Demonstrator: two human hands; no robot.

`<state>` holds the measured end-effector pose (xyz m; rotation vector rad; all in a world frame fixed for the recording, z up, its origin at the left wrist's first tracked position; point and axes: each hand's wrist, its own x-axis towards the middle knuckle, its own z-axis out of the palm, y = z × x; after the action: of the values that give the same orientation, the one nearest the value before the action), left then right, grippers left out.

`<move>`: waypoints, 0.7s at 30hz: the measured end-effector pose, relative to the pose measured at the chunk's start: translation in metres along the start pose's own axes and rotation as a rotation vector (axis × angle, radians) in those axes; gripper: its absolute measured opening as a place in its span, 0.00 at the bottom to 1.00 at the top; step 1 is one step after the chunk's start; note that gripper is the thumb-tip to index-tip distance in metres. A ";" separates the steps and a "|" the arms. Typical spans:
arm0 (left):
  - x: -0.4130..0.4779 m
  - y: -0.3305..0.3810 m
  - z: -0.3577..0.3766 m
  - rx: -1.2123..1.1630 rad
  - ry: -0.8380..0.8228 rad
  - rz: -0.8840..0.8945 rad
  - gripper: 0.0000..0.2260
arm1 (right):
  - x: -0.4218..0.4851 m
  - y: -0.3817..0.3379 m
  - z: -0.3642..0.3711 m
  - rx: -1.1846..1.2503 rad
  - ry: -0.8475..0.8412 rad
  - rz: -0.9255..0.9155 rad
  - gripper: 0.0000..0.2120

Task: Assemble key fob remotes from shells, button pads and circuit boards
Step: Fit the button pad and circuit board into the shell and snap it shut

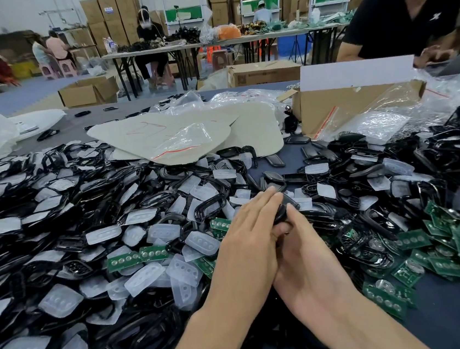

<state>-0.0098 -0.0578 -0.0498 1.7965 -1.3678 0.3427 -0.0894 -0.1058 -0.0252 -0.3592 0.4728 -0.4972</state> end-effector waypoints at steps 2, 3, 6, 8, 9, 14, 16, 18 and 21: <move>0.000 0.002 -0.001 -0.009 0.003 -0.005 0.22 | -0.001 0.000 0.001 0.001 0.001 0.009 0.19; 0.000 0.003 -0.002 -0.014 0.002 -0.010 0.23 | -0.002 -0.001 0.001 0.000 0.000 0.015 0.19; 0.000 0.005 -0.003 -0.025 -0.011 -0.022 0.24 | -0.002 -0.001 0.001 0.010 0.023 0.018 0.19; 0.000 0.005 -0.003 -0.030 -0.024 -0.027 0.25 | -0.002 -0.001 0.002 0.008 0.046 0.014 0.19; 0.000 0.006 -0.003 -0.030 -0.026 -0.031 0.25 | -0.003 -0.001 0.002 0.004 0.052 0.013 0.19; 0.001 0.004 -0.001 -0.016 -0.018 -0.034 0.23 | -0.003 -0.001 0.003 -0.035 0.073 0.000 0.18; 0.000 0.003 0.000 -0.023 -0.025 -0.042 0.24 | -0.003 -0.001 0.002 -0.056 0.084 -0.001 0.18; 0.000 0.002 0.000 -0.031 -0.034 -0.046 0.24 | -0.003 -0.001 0.002 -0.072 0.082 -0.002 0.18; -0.001 0.003 -0.001 -0.033 -0.045 -0.059 0.25 | -0.004 0.000 0.001 -0.061 0.083 -0.006 0.16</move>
<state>-0.0120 -0.0564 -0.0482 1.8233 -1.3406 0.2476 -0.0917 -0.1037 -0.0226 -0.3998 0.5689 -0.5054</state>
